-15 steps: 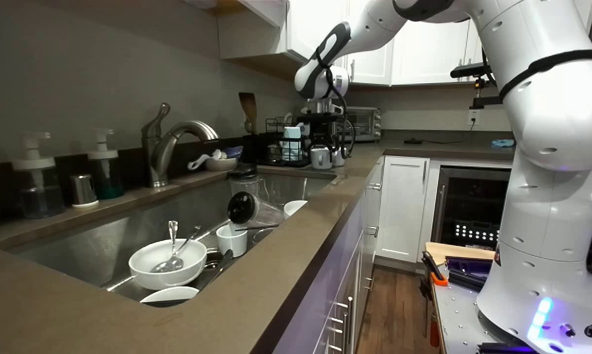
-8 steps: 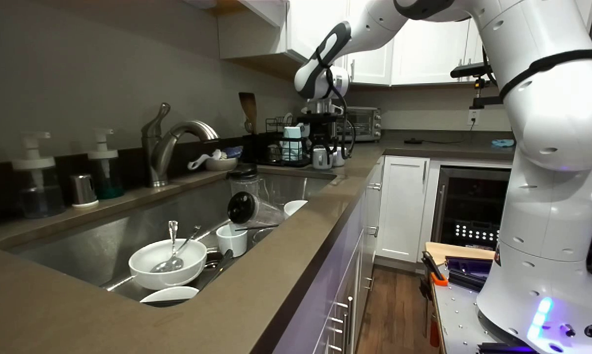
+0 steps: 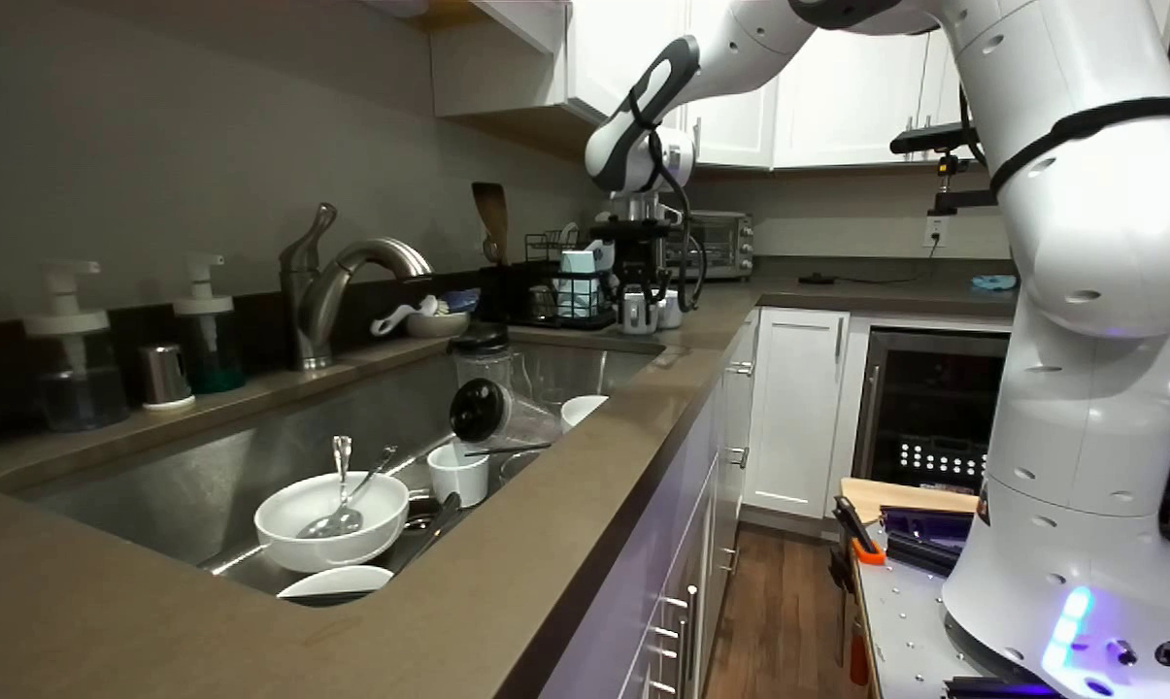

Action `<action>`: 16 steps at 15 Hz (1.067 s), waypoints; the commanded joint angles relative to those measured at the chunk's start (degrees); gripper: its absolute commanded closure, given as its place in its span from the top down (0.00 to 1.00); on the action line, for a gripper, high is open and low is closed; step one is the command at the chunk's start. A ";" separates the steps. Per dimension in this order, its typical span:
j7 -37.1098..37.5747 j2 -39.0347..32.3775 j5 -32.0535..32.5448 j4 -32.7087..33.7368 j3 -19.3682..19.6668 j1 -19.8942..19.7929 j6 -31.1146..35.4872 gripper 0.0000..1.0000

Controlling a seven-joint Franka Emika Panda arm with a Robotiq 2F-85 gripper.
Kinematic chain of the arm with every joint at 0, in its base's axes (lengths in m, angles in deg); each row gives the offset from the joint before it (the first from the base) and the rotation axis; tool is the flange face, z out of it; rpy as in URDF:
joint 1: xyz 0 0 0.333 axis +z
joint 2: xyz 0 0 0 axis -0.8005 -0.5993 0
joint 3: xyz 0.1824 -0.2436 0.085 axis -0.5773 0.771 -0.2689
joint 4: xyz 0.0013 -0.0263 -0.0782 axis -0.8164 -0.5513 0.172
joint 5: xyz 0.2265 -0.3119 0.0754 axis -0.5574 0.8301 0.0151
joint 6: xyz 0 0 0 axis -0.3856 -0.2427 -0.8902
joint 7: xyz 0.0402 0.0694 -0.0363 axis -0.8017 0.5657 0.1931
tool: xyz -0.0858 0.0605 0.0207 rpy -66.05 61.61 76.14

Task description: Pour the water out of the mug on the left and move the mug to the left side of the sink

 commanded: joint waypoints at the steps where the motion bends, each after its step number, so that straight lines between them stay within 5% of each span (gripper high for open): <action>1: 0.53 3.17 -0.53 -3.11 0.24 0.53 -0.25 0.53; 5: 0.47 4.25 -0.52 -4.42 0.21 0.59 -0.04 0.36; 7: 0.15 4.63 -0.56 -4.99 0.12 0.60 0.18 0.47; 16: -0.71 4.05 -0.46 -4.64 -0.04 0.85 0.11 0.48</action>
